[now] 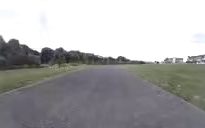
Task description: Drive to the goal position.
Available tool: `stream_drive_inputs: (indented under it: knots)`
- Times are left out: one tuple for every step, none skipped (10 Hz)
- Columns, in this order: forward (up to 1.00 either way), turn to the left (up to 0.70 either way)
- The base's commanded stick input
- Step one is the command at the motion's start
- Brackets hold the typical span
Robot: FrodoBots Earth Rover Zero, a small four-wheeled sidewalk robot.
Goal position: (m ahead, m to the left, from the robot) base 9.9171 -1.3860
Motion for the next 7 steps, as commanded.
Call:
stream_drive_inputs:
  knots:
    - [0.7, 0.0]
    - [0.7, 0.0]
    - [0.7, 0.01]
    - [0.7, 0.02]
    - [0.7, 0.02]
    - [0.7, 0.02]
    - [0.7, 0.0]
